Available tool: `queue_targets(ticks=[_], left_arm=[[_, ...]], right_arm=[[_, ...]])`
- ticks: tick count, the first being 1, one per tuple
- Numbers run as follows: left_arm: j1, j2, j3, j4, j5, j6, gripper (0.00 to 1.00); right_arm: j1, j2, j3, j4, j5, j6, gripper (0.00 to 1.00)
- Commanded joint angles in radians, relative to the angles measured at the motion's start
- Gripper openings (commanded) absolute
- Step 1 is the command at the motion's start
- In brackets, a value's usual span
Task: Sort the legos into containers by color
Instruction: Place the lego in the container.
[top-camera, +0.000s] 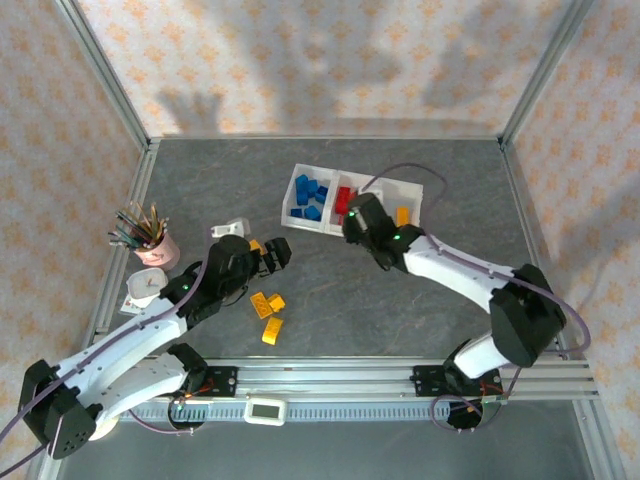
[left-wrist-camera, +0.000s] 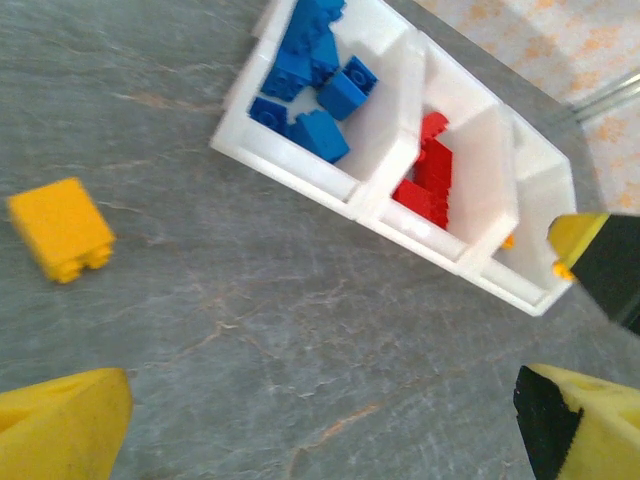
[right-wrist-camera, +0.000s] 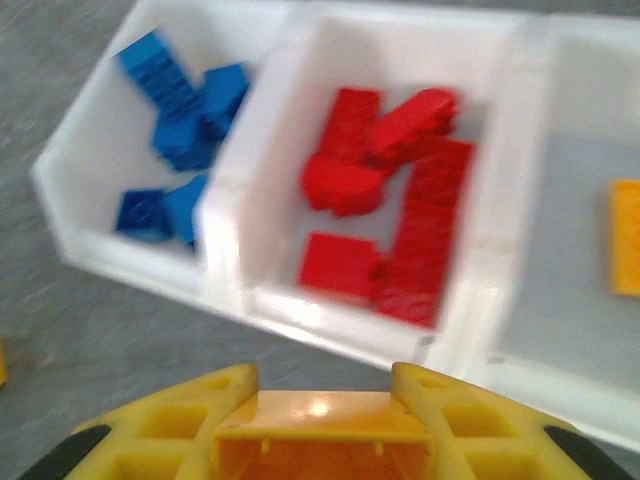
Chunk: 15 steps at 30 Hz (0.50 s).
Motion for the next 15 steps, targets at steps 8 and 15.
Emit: queue_targets(ticks=[8,15], left_arm=[[-0.055,0.158,0.073,0.218,0.067,0.007,0.99],[-0.056,0.193,0.09,0.228,0.057,0.017,0.99]], right_arm=[[-0.244,0.055,0.049,-0.008,0.04,-0.024,0.28],[-0.317,0.234,0.174,0.002,0.027,-0.038,0.29]])
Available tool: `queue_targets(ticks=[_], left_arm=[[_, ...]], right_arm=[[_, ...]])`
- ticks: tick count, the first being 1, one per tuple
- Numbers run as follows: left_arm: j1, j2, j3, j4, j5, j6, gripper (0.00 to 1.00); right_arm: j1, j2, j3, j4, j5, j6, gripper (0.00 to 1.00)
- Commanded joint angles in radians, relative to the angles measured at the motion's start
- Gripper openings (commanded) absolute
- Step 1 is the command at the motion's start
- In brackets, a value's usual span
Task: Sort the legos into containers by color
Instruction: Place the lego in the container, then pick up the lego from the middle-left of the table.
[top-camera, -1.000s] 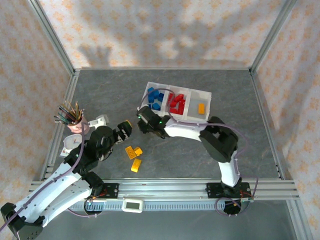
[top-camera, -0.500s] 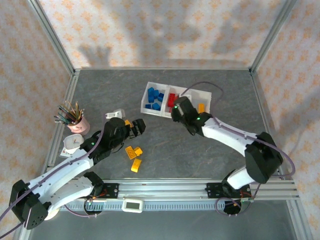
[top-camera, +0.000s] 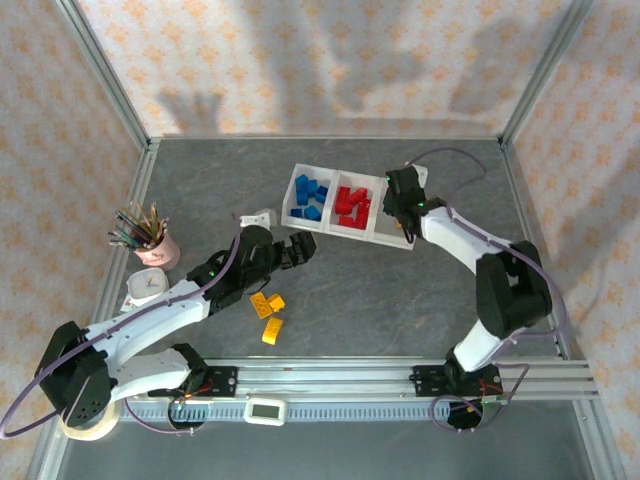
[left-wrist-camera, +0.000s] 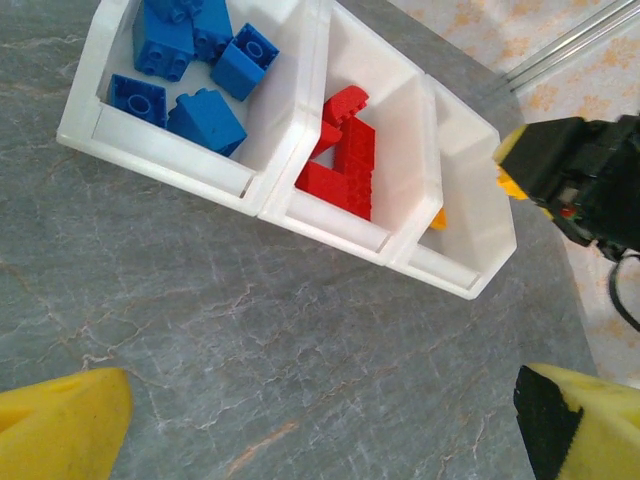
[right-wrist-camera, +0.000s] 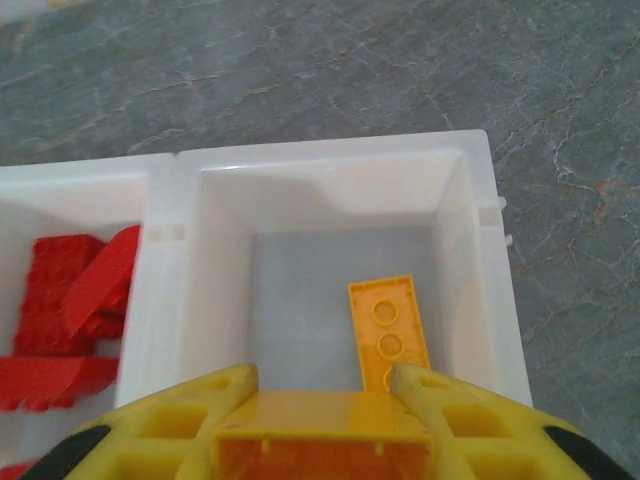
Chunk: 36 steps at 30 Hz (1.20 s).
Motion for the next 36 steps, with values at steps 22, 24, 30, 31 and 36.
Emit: queue_targets(ticks=[22,24,30,31,36], left_arm=[[-0.001,-0.114,0.008,-0.054,-0.13,0.039,0.99],[-0.002,-0.137,0.0,-0.07,-0.144,0.037,0.99],[-0.002,-0.206,-0.017,-0.152,-0.186,0.02,0.99],[-0.001,-0.218,-0.023,-0.163,-0.194,0.015,0.99],[0.0,-0.272,-0.037,-0.235,-0.226,-0.007,0.99]], right_arm=[[0.144,-0.189,-0.1,-0.013,-0.106,-0.026,0.67],[0.187,-0.207,-0.109,-0.024,-0.106,-0.024,0.68],[0.359,-0.206,-0.112,-0.036,-0.073,-0.002,0.71],[0.384,-0.2,-0.112,-0.031,-0.077,0.008,0.71],[0.517,-0.144,-0.102,0.015,-0.066,0.028,0.74]])
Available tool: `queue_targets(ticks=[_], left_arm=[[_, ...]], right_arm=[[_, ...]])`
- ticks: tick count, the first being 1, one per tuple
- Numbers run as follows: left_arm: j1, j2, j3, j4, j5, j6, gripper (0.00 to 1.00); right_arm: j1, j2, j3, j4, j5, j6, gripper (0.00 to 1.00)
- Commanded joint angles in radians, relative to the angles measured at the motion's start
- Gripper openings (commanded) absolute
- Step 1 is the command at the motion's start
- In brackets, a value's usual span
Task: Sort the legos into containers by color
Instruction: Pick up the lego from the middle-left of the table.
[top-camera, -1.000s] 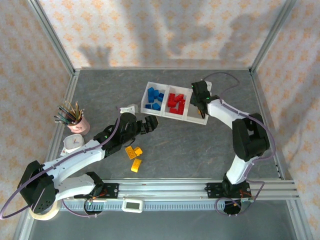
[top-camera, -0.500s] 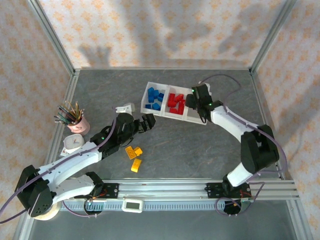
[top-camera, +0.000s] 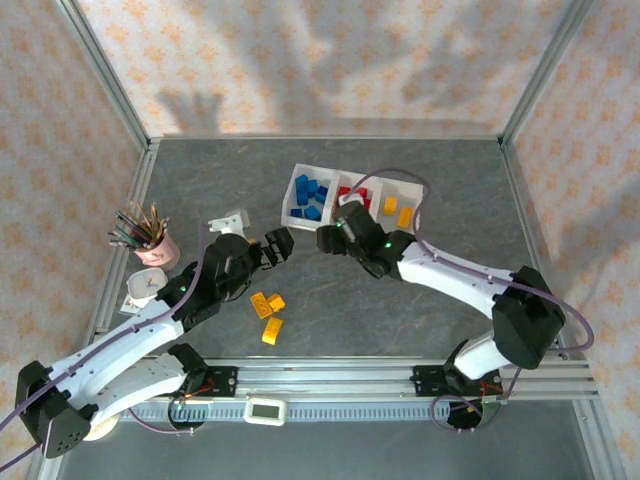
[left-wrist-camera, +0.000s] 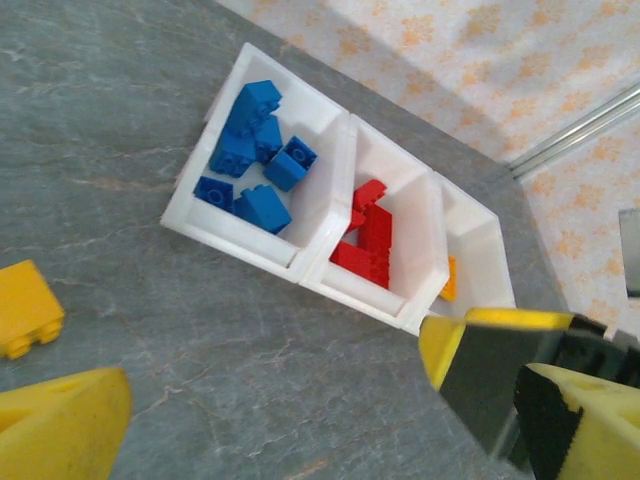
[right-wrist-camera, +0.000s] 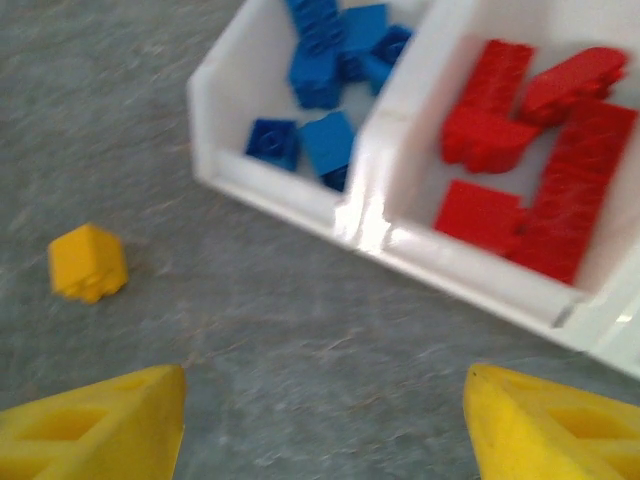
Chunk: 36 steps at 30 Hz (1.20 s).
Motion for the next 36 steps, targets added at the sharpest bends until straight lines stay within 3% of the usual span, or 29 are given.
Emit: queue_targets(ticks=[1,11,23,36], left_arm=[[0.0,-0.038,-0.018,-0.097,-0.055,-0.023,0.99],[0.007,-0.133,-0.033,-0.225,-0.107,-0.042,0.99],[0.013,-0.263,-0.052,-0.373,-0.181,-0.108,0.99],[0.016,-0.356,-0.054,-0.458,-0.279,-0.175,0.99]], right_arm=[[0.066,0.054,-0.001,0.035,0.039,0.024,0.75],[0.196,0.254,0.095,0.121,-0.018,0.053,0.8],[0.207,0.453,0.272,0.097,-0.054,-0.008,0.88],[0.21,0.71,0.556,0.065,-0.035,-0.091,0.88]])
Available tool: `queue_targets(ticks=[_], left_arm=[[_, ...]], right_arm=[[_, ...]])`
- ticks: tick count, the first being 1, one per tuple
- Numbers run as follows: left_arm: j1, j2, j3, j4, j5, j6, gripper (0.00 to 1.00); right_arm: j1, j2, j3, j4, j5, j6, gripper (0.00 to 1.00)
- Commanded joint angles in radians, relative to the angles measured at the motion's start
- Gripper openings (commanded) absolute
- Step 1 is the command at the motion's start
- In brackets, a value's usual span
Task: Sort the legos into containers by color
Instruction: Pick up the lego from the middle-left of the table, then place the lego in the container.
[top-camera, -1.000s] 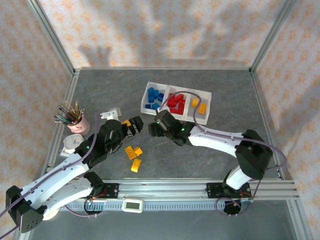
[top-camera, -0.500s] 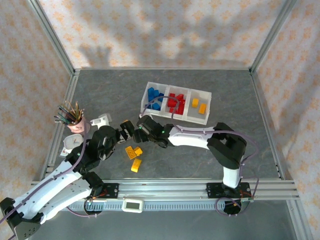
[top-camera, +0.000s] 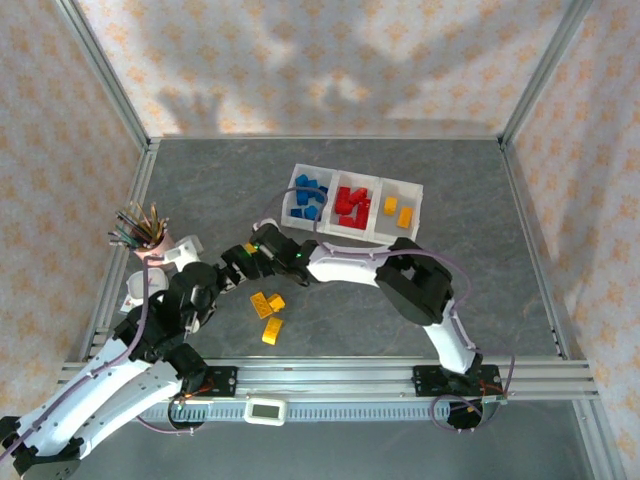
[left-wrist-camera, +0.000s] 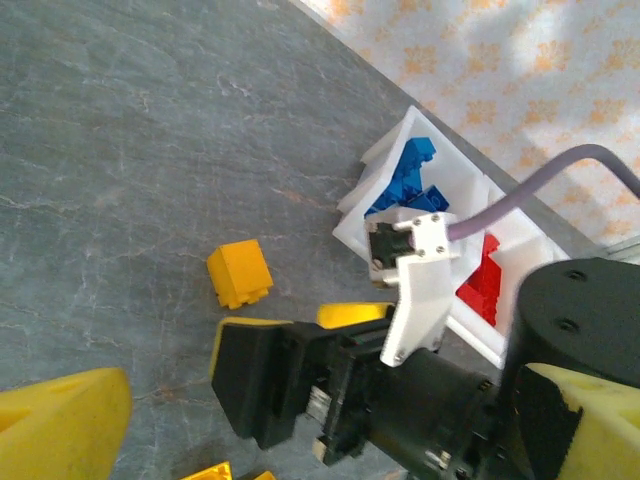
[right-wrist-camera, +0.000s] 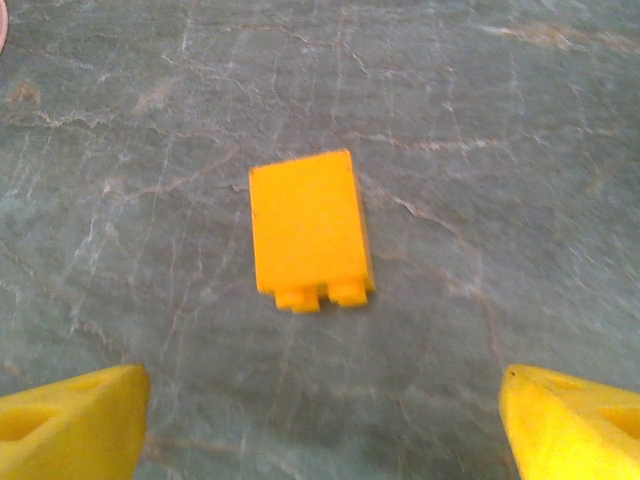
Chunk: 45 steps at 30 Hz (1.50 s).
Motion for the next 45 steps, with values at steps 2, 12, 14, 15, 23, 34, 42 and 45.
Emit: queue_targets(ticks=[2,12,14,15,23,34,42,45], left_arm=[[0.009,-0.015,0.004,-0.071,-0.073,-0.032,0.99],[0.012,-0.046,0.006,-0.078,-0.108,-0.048,0.99],[0.011,-0.045,0.006,-0.076,-0.11,-0.048,0.99],[0.01,-0.044,0.005,-0.073,-0.107,-0.047,0.99],[0.011,-0.038,0.011,-0.053,-0.089,-0.037,0.99],[0.012,-0.005,0.049,0.02,-0.016,0.016,0.99],[0.012,0.08,0.044,0.191,0.142,0.112,0.99],[0.011,0.143,0.054,0.254,0.199,0.145,0.99]], right_arm=[[0.005,0.1,0.121,-0.046,0.053,-0.055,0.86],[-0.001,0.259,0.323,-0.109,0.114,-0.121,0.63],[-0.004,0.276,0.344,-0.119,0.122,-0.127,0.57],[-0.004,0.281,0.35,-0.121,0.125,-0.129,0.54],[-0.005,0.228,0.319,-0.118,0.116,-0.129,0.28],[-0.04,-0.104,0.005,-0.039,0.134,-0.047,0.23],[-0.093,-0.416,-0.28,-0.032,0.23,0.023,0.23],[-0.131,-0.521,-0.352,-0.061,0.268,0.06,0.24]])
